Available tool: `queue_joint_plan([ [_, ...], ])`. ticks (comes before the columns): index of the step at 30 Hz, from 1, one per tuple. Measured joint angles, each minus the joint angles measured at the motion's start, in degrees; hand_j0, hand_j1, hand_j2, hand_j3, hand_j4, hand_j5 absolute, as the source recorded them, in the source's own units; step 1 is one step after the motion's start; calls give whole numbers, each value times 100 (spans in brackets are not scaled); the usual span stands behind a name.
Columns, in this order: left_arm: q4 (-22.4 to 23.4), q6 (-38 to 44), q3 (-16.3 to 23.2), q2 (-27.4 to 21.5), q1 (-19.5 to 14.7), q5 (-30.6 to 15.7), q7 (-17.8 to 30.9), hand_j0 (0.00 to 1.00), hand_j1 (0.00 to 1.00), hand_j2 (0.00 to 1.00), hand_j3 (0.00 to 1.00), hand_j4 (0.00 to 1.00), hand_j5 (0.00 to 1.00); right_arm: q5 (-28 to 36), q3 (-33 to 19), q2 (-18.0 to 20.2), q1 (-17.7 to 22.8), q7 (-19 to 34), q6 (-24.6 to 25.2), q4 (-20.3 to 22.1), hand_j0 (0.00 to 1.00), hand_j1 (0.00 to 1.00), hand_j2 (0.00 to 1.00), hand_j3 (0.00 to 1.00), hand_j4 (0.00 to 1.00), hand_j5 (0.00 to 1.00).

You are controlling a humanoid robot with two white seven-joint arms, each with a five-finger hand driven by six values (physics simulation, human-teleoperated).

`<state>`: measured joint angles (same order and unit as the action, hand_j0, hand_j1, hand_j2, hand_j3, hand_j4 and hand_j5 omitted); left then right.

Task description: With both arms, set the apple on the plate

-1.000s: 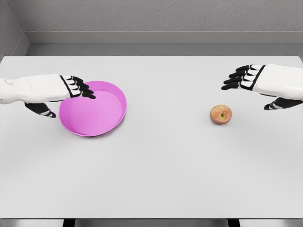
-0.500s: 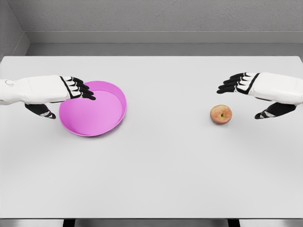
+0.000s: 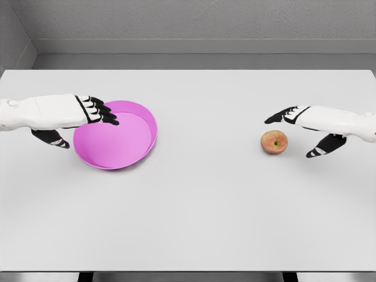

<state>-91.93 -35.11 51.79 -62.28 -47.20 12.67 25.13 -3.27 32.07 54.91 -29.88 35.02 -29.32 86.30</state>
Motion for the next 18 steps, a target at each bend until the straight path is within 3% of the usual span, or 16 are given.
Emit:
queue_joint_plan([
  [9,5,0,-3,3,0,4,11,100,100,100,100,100,100,-251,367,-493,-255,0,5,-495,100,100,100,100,100,100],
  [18,8,0,-6,6,0,4,12,100,100,100,100,100,100,-409,542,-692,-378,0,-9,-879,100,100,100,100,100,100],
])
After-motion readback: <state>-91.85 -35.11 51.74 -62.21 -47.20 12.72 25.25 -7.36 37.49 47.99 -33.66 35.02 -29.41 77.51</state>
